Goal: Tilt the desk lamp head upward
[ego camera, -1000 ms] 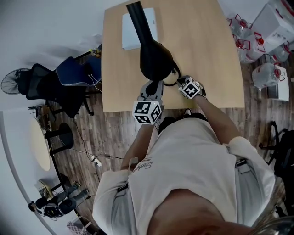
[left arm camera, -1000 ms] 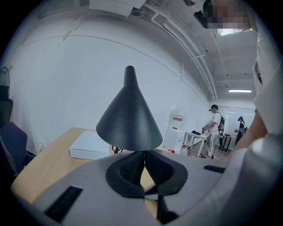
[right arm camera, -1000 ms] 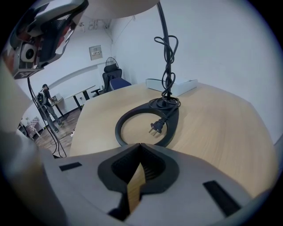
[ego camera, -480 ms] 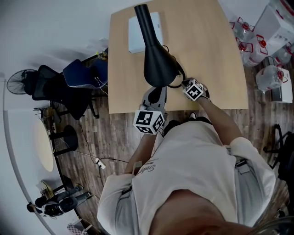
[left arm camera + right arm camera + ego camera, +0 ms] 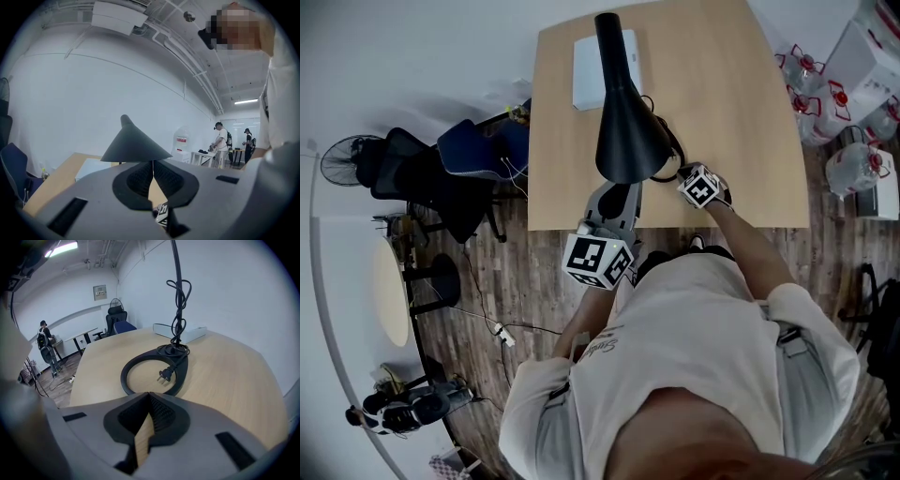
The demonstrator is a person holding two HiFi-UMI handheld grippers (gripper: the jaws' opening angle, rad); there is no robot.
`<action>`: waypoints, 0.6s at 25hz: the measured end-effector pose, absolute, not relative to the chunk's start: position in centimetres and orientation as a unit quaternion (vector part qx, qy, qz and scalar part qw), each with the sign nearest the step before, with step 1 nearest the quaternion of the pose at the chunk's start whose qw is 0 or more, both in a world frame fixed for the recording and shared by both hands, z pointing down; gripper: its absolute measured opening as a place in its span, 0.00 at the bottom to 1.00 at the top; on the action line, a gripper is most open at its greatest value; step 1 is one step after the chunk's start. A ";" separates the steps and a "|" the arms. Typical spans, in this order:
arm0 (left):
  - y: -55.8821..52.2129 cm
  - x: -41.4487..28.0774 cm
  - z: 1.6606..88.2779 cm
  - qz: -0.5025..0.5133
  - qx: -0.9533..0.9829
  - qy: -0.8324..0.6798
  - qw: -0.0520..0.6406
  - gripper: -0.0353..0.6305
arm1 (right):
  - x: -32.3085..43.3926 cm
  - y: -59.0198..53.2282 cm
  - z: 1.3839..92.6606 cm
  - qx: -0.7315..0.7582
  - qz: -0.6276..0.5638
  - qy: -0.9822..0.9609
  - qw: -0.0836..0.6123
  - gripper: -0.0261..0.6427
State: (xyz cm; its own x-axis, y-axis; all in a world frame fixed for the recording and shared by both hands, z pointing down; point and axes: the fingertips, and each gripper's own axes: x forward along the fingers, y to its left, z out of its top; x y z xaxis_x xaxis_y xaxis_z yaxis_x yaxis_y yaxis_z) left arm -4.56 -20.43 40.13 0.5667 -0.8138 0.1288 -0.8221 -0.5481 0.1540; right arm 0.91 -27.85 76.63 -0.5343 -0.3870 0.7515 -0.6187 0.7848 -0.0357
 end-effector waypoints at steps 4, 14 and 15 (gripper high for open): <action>-20.6 -4.7 38.2 0.001 0.878 -0.468 0.101 0.08 | 1.2 -27.9 76.6 0.300 0.161 -0.862 0.376 0.03; -20.4 -4.7 34.1 -0.010 0.879 -0.474 0.061 0.08 | 1.0 -27.9 76.6 0.301 0.168 -0.863 0.368 0.03; -20.4 -4.6 33.6 -0.011 0.879 -0.473 0.056 0.08 | 1.0 -28.0 76.5 0.304 0.168 -0.864 0.366 0.03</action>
State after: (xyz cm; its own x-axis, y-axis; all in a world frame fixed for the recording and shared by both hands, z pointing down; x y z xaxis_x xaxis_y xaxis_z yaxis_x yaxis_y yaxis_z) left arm -4.61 -20.41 33.58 0.5529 -0.8326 0.0328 -0.8301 -0.5470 0.1085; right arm 1.03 -28.02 76.54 -0.5481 -0.4017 0.7337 -0.6470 0.7594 -0.0676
